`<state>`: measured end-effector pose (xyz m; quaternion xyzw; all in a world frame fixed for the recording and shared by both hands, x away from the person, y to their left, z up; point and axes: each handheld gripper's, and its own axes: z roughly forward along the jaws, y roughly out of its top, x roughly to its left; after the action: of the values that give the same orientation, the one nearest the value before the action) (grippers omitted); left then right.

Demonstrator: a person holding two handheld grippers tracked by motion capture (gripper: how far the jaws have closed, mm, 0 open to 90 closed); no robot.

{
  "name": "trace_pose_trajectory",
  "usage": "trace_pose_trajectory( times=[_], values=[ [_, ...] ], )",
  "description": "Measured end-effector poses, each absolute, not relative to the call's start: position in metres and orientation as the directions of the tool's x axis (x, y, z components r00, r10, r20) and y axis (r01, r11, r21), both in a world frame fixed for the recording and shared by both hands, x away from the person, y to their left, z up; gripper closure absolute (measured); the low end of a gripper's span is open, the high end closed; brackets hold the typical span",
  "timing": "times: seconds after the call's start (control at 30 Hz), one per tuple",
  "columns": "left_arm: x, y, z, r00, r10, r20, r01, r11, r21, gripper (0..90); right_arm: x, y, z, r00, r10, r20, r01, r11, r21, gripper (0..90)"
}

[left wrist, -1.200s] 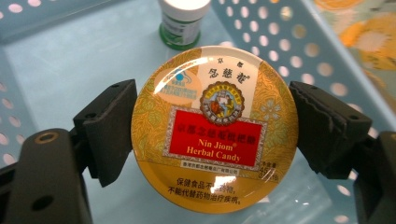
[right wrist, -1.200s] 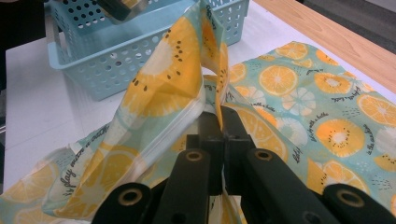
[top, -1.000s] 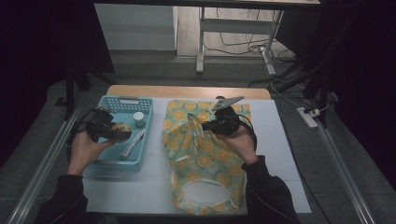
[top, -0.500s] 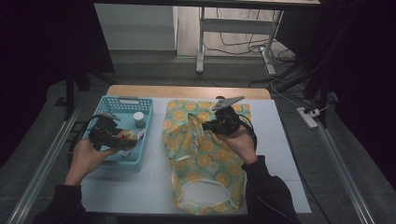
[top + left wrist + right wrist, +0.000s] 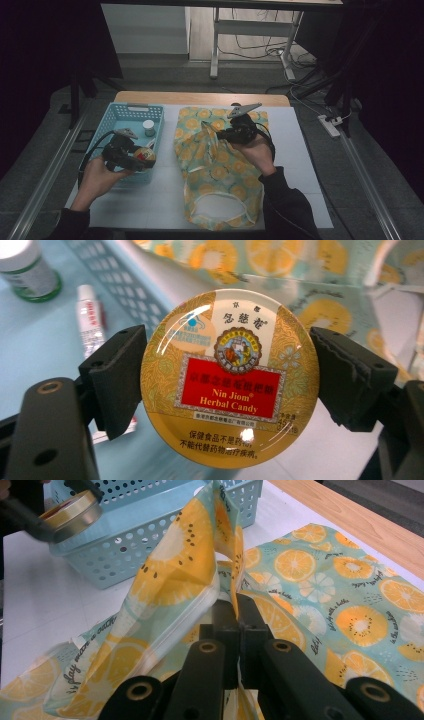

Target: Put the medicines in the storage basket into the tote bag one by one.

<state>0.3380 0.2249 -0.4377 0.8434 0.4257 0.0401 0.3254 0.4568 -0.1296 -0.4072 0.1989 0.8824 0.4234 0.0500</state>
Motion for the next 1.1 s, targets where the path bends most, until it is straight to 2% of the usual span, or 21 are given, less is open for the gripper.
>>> trace_pose_trajectory(
  times=[0.43, 1.1],
  values=[
    [0.321, 0.198, -0.440, 0.693, 0.684, -0.226, 0.653, -0.464, 0.599, 20.2, 0.457, -0.129, -0.409, -0.916, 0.394, 0.080, 0.310, 0.564, 0.766, 90.0],
    [0.308, 0.132, -0.442, 0.807, 0.546, -0.223, 0.549, -0.559, 0.621, 20.2, 0.459, -0.129, -0.410, -0.915, 0.395, 0.080, 0.311, 0.565, 0.764, 90.0]
  ],
)
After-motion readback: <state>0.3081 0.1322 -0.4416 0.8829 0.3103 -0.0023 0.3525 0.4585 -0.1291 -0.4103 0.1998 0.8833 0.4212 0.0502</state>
